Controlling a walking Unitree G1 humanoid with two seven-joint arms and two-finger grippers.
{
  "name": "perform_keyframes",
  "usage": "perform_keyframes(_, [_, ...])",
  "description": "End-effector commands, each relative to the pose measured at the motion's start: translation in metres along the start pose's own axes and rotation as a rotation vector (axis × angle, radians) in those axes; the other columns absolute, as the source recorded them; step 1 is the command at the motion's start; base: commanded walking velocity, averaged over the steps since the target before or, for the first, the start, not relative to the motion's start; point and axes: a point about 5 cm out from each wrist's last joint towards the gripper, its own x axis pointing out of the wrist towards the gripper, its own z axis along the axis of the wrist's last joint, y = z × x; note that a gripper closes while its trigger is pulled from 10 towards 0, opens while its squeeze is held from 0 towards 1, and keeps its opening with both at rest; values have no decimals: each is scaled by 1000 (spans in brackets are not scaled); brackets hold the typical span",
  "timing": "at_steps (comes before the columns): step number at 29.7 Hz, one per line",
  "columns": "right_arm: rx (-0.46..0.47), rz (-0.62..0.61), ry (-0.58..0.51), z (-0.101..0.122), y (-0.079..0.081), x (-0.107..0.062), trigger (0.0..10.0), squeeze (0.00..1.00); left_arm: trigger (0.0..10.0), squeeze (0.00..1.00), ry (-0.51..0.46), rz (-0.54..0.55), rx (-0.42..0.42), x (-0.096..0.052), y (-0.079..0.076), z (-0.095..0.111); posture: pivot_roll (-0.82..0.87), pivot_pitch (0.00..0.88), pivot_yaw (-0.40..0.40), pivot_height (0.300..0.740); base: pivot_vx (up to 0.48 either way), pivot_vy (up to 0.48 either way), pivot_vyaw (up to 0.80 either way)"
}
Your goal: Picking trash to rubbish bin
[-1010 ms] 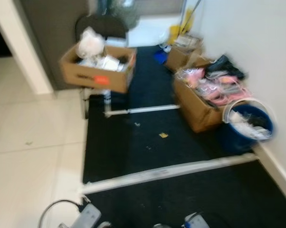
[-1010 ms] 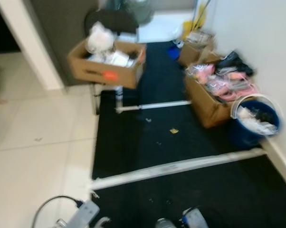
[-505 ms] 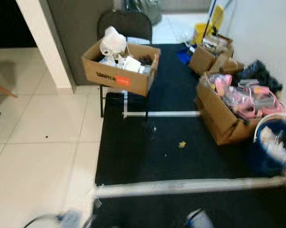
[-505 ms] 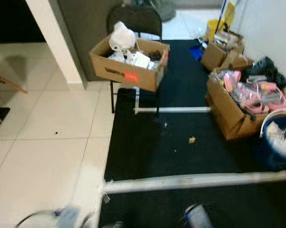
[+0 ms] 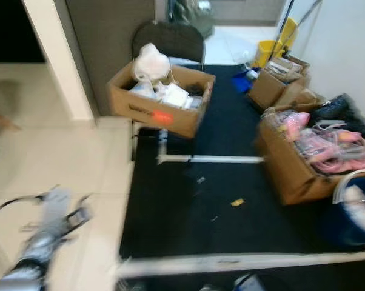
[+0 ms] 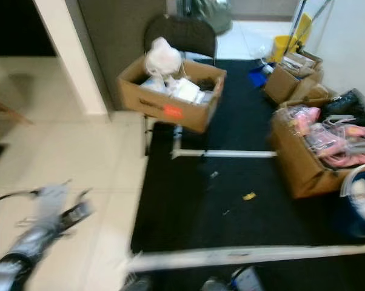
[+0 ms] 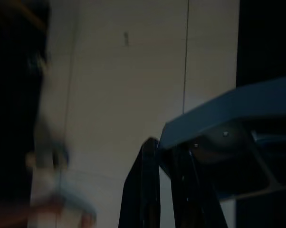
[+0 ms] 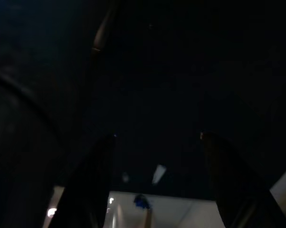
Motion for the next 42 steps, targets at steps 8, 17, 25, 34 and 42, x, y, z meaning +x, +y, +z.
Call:
perform_keyframes(8, [20, 18, -4, -2, 6, 1, 10000, 0, 10000, 0, -281, -50, -23, 1, -7, 78, 5, 93, 44, 740, 350, 0, -100])
perform_keyframes(17, [22, 21, -12, -1, 7, 1, 10000, 0, 10000, 0, -512, -86, -20, -9, -8, 134, 5, 93, 44, 740, 304, 0, 0])
perform_keyframes(25, [6, 33, -1, -1, 7, 1, 10000, 0, 10000, 0, -687, -196, 18, -24, -15, 173, 22, 97, 42, 740, 350, 0, -273])
perform_keyframes(34, [24, 29, -8, -1, 7, 1, 10000, 0, 10000, 0, -716, -250, 56, -27, -25, 179, 22, 97, 42, 740, 329, 0, -354])
perform_keyframes(42, [20, 26, -3, -1, 7, 1, 10000, 0, 10000, 0, -705, -272, 59, -25, -26, 176, 22, 97, 42, 740, 337, 0, 0])
